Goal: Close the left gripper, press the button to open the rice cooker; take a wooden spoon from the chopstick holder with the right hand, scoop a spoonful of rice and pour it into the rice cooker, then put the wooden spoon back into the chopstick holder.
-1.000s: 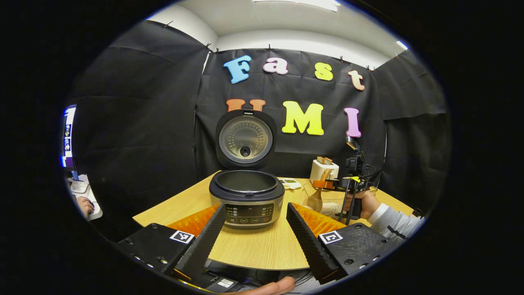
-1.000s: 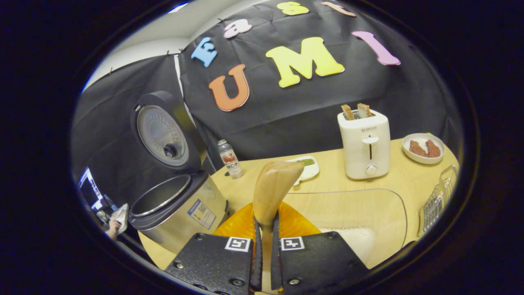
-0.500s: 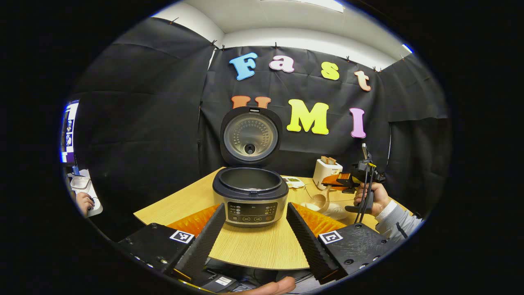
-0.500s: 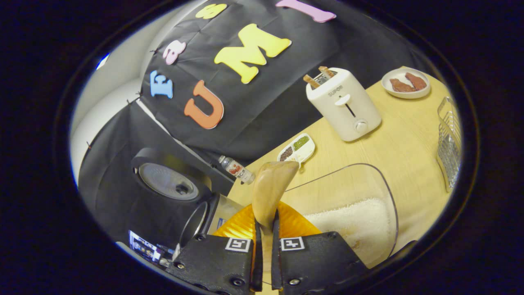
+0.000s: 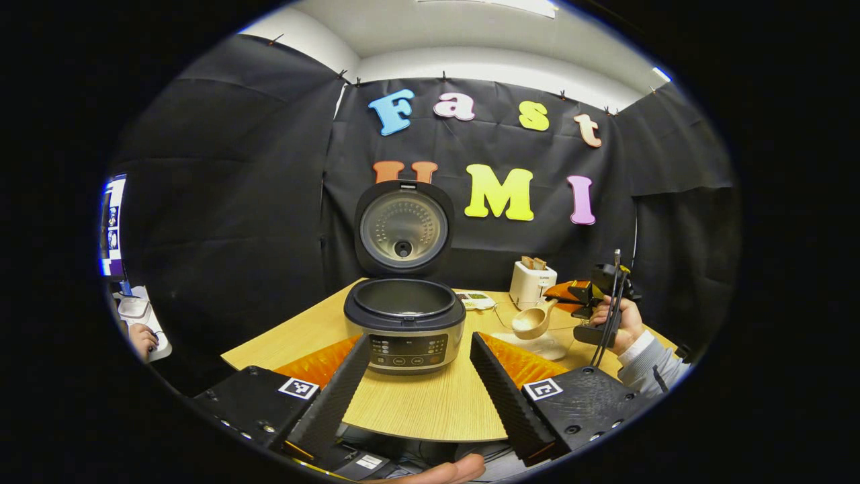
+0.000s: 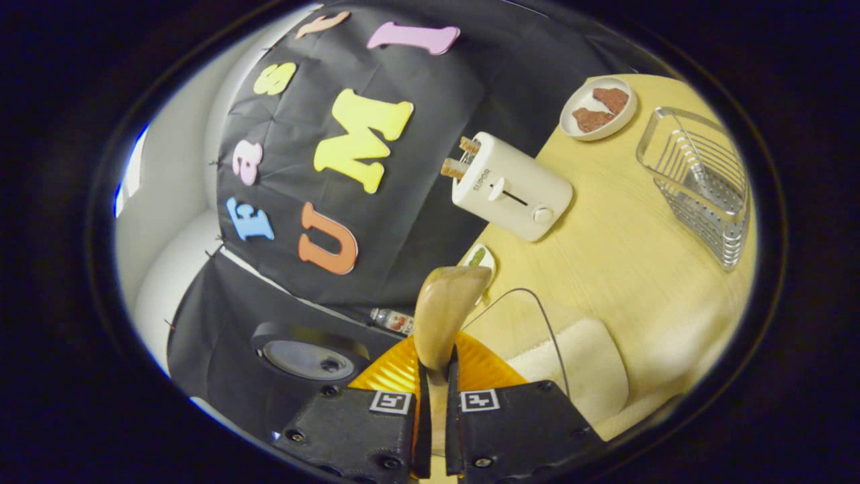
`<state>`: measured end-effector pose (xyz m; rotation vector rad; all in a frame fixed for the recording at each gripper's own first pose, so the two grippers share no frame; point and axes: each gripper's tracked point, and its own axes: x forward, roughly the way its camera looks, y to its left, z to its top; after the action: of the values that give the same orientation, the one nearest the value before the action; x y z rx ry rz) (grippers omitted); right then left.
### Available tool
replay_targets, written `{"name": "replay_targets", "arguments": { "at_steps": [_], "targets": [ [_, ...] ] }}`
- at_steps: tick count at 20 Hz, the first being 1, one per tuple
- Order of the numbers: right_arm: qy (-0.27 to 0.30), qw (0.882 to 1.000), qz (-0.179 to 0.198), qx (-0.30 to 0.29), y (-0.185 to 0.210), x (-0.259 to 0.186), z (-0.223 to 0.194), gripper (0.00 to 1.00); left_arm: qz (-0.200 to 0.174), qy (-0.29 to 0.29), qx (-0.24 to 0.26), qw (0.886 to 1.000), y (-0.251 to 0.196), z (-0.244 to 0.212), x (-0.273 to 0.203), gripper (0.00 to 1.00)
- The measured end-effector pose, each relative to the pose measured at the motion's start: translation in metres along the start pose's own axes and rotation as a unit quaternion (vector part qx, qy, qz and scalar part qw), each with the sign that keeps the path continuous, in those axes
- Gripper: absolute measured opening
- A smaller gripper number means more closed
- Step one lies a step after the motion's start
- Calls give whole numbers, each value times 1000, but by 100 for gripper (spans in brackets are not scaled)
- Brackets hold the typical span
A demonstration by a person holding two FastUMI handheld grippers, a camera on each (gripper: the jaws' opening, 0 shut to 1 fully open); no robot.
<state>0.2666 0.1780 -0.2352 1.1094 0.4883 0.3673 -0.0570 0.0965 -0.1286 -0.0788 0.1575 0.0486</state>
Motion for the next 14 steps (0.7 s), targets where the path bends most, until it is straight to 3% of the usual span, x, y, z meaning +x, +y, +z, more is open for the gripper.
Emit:
{"name": "replay_targets", "arguments": {
  "at_steps": [2,6,14],
  "targets": [
    [-13,998,29,62,7,-9,11,13,0,1,2,1000,-1,0,-1,96],
    [-24,981,94,166,24,-29,26,13,-3,1,5,1000,-8,2,-4,96],
    [-30,978,104,180,48,-53,34,10,-12,-14,22,1000,-26,11,-20,95]
  ]
}}
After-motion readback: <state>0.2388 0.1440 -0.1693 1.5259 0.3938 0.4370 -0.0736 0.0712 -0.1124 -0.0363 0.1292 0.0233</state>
